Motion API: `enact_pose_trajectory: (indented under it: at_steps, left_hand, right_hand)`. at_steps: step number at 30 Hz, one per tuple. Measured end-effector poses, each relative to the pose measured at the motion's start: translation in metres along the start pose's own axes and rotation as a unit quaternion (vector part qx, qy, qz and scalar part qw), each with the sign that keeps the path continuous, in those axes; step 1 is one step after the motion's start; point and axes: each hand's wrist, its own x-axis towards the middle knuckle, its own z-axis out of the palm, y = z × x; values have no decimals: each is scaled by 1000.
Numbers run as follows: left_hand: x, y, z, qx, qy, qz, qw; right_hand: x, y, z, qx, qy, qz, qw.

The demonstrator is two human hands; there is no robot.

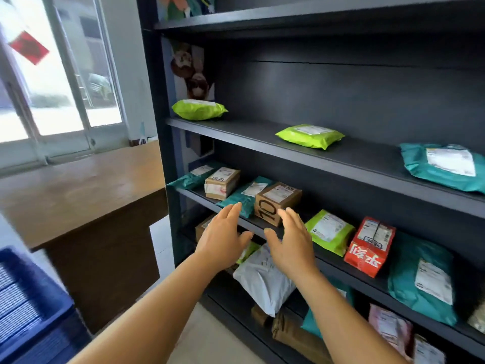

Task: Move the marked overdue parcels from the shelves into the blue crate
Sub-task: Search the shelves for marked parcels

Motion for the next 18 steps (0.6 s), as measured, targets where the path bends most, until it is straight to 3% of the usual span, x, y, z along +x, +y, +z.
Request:
enact_pose_trajectory:
  at_steps: [8,18]
  left_hand:
    - [45,-88,-15,-3,22,-46,999]
    - [171,-176,-33,16,9,-88,996]
  right_hand:
    - [68,-39,78,39,-44,-21,998]
    - [199,-78,166,80,-82,-28,993]
